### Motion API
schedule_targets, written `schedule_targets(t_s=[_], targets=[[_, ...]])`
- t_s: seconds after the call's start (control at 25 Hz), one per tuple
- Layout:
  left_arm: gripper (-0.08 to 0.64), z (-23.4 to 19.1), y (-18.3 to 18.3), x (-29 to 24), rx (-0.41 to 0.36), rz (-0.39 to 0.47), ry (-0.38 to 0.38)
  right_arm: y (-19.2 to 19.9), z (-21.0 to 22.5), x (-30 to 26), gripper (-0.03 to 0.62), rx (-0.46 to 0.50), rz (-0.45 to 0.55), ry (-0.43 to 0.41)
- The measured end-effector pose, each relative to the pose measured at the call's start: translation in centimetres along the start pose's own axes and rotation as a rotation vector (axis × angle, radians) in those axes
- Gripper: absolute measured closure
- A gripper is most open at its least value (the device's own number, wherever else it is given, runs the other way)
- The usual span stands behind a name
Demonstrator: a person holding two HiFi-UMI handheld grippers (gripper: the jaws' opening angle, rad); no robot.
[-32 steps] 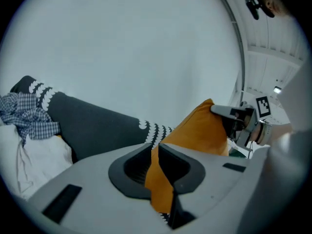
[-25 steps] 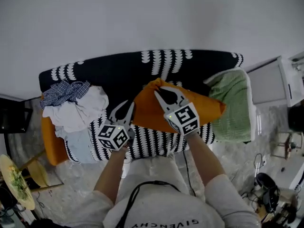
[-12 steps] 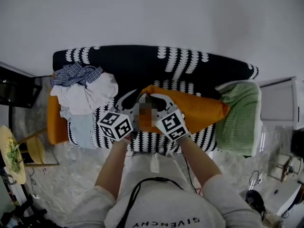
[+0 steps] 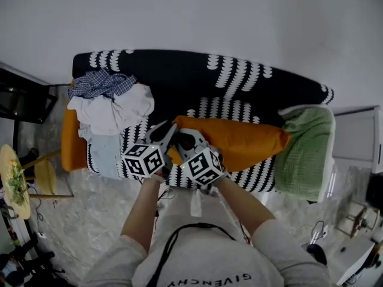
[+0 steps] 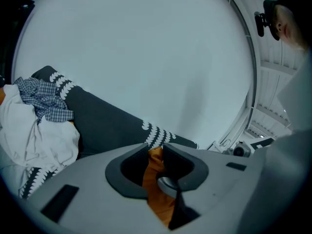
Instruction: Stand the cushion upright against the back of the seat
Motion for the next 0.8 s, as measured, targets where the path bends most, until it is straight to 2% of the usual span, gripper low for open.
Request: schedule_targets(t_s=[0.16, 0.28, 0.4, 0.56, 0.68, 0.8], targets=[[0.469, -1.9, 1.8, 1.0, 0.037, 0.003, -0.034, 0.8, -2.0, -1.5, 0.551, 0.015, -0.045, -0.056], [0.479, -3.2, 3.1, 1.8, 0.033, -0.003, -0.073, 1.5, -3.7, -2.5, 0.549, 0.017, -0.091, -0.121], [0.483, -3.9, 4.0, 2.4, 0.032, 0.015, -0.081, 1.8, -4.9, -3.0, 0.543, 0.022, -0.121, -0.155], [0.483, -3.8, 4.2, 2.5, 0.008, 0.027, -0.089, 1.8, -6.0, -2.0, 0.408, 0.050, -0.138, -0.218], [0.483, -4.0, 4.6, 2.5, -0.008, 0.005, -0.121, 2.3, -5.4, 0.2, 0.392, 0.064, -0.120, -0.180], [0.483, -4.7, 4.9, 2.9, 0.006, 0.003, -0.138, 4.9, -2.1, 3.3, 0.391, -0.016, -0.127, -0.065]])
Point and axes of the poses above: the fingertips, and each gripper's own axes: x backward along the fingers, z to its right, y out of its underside, the point moved 5 cm from there along x, backward along the fingers, and after that the axes turned 6 degrees about -z, right-handed, at the moved point
